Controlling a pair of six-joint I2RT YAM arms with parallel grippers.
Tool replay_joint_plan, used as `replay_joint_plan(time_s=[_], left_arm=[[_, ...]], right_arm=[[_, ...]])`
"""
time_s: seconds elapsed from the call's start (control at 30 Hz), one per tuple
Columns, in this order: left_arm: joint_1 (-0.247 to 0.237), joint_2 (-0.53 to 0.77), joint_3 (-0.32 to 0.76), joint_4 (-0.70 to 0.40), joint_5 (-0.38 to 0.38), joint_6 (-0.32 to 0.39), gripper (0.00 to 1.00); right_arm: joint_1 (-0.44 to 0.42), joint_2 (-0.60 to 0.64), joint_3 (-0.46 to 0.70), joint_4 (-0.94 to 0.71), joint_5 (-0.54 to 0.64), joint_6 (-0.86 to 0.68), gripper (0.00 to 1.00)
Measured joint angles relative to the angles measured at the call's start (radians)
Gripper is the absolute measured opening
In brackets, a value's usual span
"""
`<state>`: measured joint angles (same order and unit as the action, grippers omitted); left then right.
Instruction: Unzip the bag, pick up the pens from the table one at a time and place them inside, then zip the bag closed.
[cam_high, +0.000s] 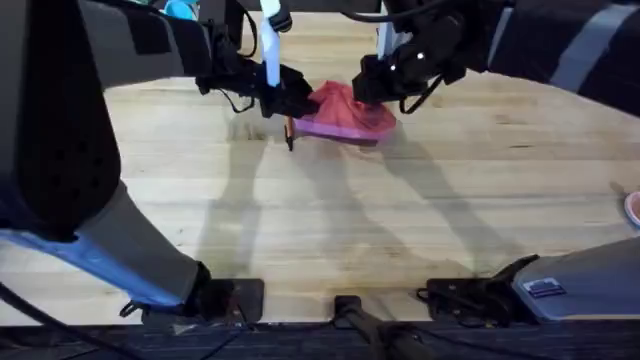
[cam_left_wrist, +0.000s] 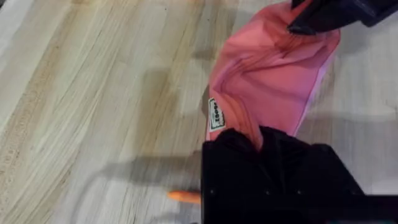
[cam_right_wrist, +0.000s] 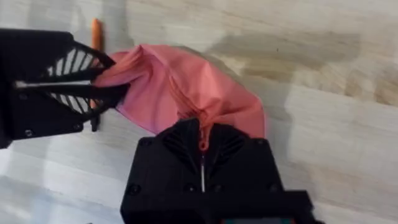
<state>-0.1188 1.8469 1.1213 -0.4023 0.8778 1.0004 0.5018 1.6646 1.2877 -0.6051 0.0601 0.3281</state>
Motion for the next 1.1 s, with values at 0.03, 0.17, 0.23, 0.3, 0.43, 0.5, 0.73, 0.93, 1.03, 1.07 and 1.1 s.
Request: replay_joint_plan(time_s=[0.03, 0.17, 0.23, 0.3, 0.43, 0.5, 0.73, 0.93, 1.03, 1.07, 1.1], left_arm=[[0.0, 0.0, 0.0, 0.002, -0.002, 0.0, 0.042], [0.0, 0.0, 0.0, 0.003, -0.002, 0.0, 0.042], [0.0, 0.0, 0.0, 0.002, -0.002, 0.0, 0.042], [0.0, 0.0, 0.0, 0.002, -0.002, 0.0, 0.042], [0.0, 0.0, 0.0, -0.001, 0.004, 0.0, 0.042], [-0.001, 0.0, 0.0, 0.0, 0.008, 0.0, 0.042], [-0.022, 0.0, 0.0, 0.006, 0.045, 0.0, 0.042], [-0.031, 0.0, 0.0, 0.006, 0.058, 0.0, 0.042], [-0.031, 0.0, 0.0, 0.006, 0.059, 0.0, 0.042], [-0.031, 0.0, 0.0, 0.006, 0.059, 0.0, 0.042], [-0.031, 0.0, 0.0, 0.006, 0.059, 0.0, 0.042]], right_arm=[[0.0, 0.0, 0.0, 0.004, 0.0, 0.0, 0.029], [0.0, 0.0, 0.001, 0.004, 0.0, 0.0, 0.029], [0.0, 0.0, 0.003, -0.004, -0.001, 0.0, 0.03], [0.0, 0.0, 0.007, -0.023, -0.005, -0.006, 0.03], [0.0, 0.0, 0.028, -0.099, -0.007, -0.015, 0.072], [0.0, 0.0, 0.052, -0.152, -0.004, -0.015, 0.165], [-0.014, -0.022, 0.186, -0.32, 0.01, -0.026, 0.987], [-0.099, -0.101, 0.212, -0.437, 0.031, -0.026, 0.997], [-0.136, -0.13, 0.212, -0.46, 0.034, -0.026, 0.997], [-0.145, -0.138, 0.212, -0.464, 0.034, -0.026, 0.997], [-0.151, -0.147, 0.212, -0.466, 0.034, -0.026, 0.997]])
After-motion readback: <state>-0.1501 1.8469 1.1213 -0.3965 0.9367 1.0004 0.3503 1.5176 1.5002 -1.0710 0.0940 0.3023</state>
